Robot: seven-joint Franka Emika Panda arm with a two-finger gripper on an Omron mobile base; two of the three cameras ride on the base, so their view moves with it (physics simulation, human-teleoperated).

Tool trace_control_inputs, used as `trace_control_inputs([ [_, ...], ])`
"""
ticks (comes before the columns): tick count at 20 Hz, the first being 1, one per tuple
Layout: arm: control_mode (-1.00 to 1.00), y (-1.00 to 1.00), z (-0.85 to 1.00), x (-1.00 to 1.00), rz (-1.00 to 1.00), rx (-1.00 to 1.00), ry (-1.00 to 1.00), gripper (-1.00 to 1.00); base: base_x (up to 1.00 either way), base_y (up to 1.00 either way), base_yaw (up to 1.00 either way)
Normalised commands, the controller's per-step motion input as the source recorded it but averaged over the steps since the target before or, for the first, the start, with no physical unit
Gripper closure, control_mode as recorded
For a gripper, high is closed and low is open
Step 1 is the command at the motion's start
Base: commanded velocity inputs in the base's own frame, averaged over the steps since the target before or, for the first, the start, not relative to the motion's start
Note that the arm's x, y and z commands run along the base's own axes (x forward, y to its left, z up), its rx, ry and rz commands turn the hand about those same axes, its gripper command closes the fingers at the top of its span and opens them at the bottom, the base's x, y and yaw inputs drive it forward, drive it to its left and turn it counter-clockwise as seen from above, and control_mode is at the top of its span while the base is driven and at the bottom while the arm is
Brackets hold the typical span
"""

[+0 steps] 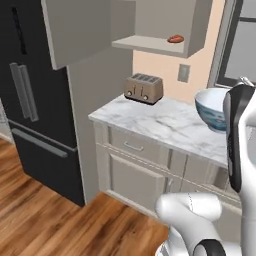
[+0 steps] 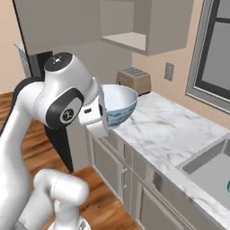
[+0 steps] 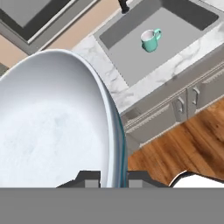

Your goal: Pick the mug and place it in the sink. Pick the bowl and place it in the open cabinet and then close the cabinet.

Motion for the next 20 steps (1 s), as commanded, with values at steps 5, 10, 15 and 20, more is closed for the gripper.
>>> trace_control_inputs([
  [5,1.00,0.00,0.00,0.00,0.00,0.00,0.00,1.00,0.20,0.84,0.18],
  [10,1.00,0.00,0.00,0.00,0.00,0.00,0.00,1.00,0.43,0.39,-0.01],
  [15,1.00,0.00,0.00,0.00,0.00,0.00,0.00,1.00,0.43,-0.12,-0.01],
  [20,1.00,0.00,0.00,0.00,0.00,0.00,0.00,1.00,0.83,-0.02,-0.11],
])
